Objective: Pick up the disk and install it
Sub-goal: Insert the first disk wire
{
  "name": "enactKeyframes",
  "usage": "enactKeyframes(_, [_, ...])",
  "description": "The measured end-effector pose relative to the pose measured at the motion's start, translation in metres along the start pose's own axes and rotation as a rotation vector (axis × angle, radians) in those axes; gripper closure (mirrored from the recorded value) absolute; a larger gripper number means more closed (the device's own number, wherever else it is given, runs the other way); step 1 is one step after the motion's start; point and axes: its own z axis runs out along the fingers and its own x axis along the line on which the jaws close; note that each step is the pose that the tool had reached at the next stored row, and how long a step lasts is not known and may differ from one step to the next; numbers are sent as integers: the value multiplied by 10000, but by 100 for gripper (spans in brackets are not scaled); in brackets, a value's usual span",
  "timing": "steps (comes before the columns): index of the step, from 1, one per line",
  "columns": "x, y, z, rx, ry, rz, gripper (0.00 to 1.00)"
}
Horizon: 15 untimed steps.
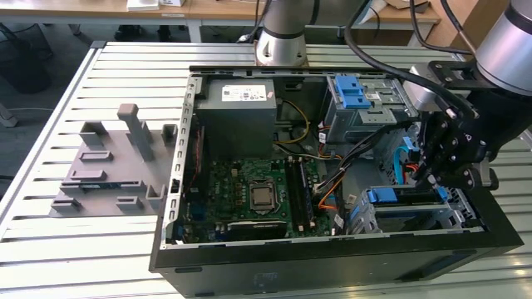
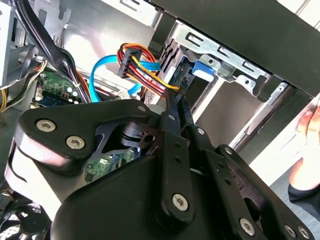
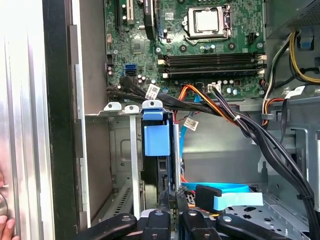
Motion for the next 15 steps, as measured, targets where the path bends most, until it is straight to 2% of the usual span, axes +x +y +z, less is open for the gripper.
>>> enactKeyframes(15, [30, -2, 27, -11, 0, 1, 84])
